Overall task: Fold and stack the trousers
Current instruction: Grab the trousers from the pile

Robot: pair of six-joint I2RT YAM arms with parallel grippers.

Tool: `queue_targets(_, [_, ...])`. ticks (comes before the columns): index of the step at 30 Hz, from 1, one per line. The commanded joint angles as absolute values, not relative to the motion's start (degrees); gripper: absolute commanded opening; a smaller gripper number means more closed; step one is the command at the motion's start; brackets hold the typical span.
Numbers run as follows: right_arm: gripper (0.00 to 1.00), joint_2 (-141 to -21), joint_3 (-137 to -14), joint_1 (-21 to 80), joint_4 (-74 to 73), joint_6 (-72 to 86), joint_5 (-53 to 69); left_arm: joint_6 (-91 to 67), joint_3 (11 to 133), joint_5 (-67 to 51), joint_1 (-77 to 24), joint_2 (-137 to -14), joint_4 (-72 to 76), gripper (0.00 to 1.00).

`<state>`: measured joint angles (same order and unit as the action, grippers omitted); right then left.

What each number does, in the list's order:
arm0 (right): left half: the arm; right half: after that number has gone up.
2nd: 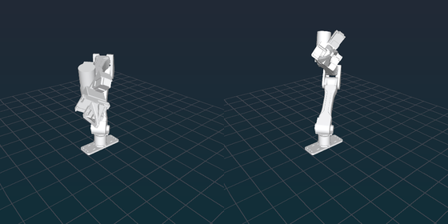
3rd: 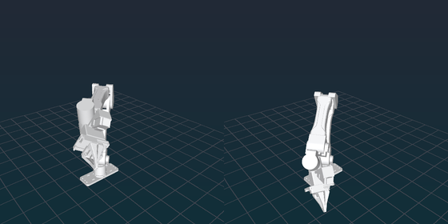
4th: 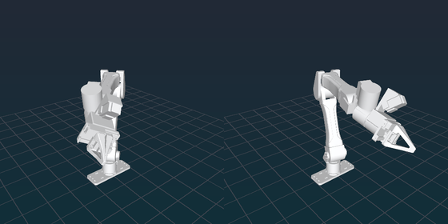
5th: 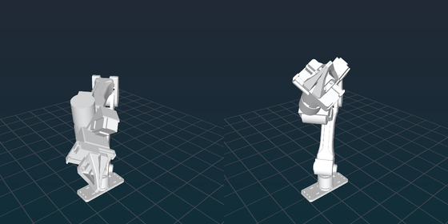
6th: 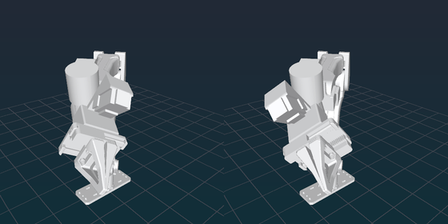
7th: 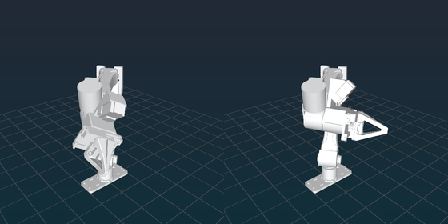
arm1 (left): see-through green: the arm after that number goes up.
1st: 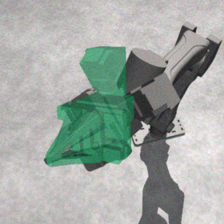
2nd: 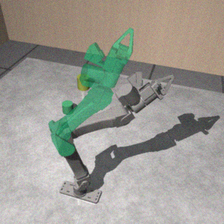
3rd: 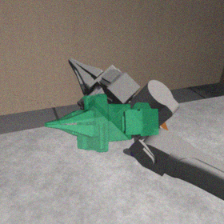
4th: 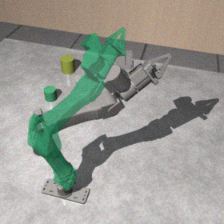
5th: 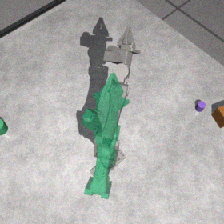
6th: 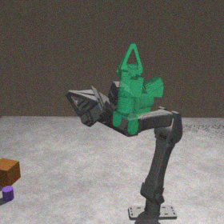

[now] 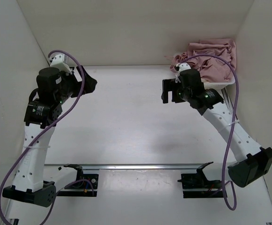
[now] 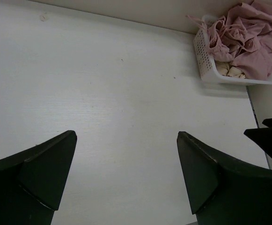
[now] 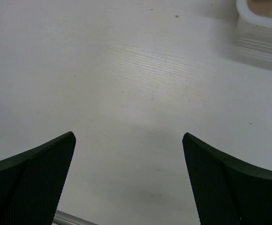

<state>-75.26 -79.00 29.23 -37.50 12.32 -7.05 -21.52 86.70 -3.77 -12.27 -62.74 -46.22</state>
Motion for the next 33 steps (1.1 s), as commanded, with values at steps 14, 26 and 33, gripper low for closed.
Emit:
queue_targets(14, [1.0,-69.3,-80.2,7.7,-35.7,12.5,-15.7,-22.3,82.2,-4.7,-4.4,-58.5,-46.7,1.0])
queue_targets(26, [1.0,-115.5,-119.1,-7.1,-40.7,18.9,8.4,-21.5,80.9,2.1,-4.4,-57.9,-46.1,1.0])
queue_targets(33, [1.0,-134.3,-139.4,-9.3,-39.7,24.7,8.4,-22.2,79.8,2.1,-3.9,-59.6,-46.1,1.0])
